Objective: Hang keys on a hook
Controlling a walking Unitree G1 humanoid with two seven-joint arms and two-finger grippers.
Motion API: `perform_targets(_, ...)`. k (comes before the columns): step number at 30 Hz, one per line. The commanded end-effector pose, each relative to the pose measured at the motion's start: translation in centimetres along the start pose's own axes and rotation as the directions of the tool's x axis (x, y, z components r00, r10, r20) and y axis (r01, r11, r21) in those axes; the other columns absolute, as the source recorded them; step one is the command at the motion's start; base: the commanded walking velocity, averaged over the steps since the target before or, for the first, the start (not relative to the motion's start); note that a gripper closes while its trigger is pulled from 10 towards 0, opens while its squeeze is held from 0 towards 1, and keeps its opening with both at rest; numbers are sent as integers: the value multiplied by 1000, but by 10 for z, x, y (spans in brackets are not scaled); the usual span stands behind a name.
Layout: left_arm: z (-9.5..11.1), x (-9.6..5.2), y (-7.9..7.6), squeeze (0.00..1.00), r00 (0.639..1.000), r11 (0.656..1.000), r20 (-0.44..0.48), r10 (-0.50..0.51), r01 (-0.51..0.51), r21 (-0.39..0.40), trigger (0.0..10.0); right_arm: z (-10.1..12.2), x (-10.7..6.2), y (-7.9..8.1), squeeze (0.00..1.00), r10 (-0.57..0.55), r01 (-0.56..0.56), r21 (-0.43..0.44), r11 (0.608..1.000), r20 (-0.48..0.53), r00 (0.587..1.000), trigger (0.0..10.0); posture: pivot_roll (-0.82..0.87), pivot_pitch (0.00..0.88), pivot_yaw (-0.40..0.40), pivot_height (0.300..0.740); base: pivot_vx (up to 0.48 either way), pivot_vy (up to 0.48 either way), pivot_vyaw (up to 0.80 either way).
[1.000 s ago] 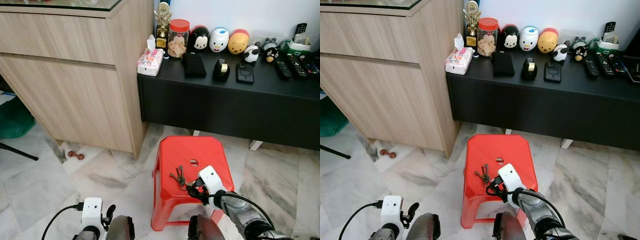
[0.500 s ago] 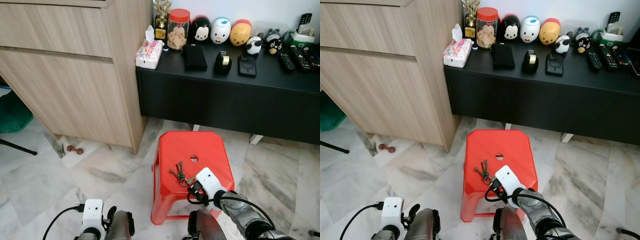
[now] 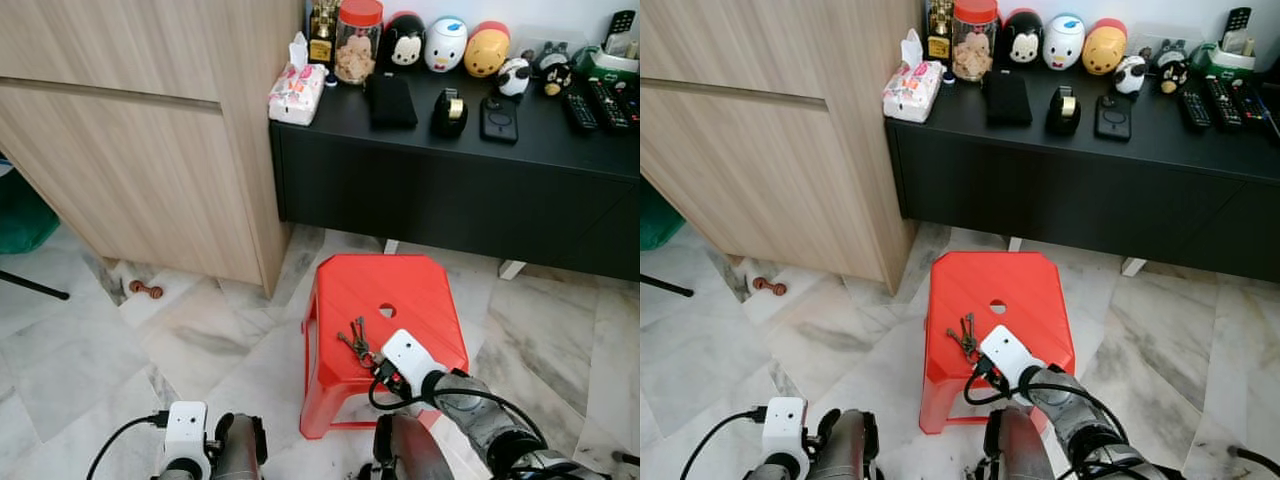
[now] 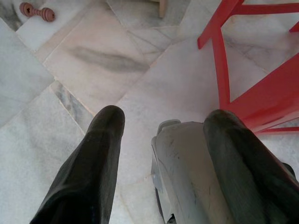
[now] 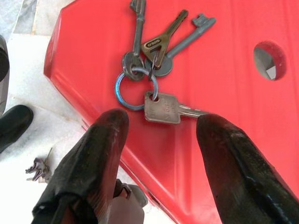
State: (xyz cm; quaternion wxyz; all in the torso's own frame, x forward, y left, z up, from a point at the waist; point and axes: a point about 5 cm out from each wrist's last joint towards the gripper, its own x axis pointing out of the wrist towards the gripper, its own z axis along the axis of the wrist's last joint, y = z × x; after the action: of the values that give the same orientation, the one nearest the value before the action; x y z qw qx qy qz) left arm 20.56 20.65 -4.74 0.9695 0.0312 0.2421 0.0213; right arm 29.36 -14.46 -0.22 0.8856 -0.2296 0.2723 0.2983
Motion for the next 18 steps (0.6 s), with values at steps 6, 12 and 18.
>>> perform_targets(6,-23,-13,-5,0,997,1000,-75,-11,11,-3,10000,-5,1,3,0,26,-28,-41,999,-56,998,10000,187,250,-64,616,0,0,0)
perform_targets(12,-25,-17,-6,0,997,1000,-71,-16,16,0,10000,3,3,2,0,41,-44,-84,995,-38,998,10000,196,267,-69,616,0,0,0)
perform_targets(18,-27,-20,-7,0,998,1000,-64,-19,19,-1,10000,11,2,-7,0,6,-7,-140,990,-7,1000,10000,202,276,-72,616,0,0,0)
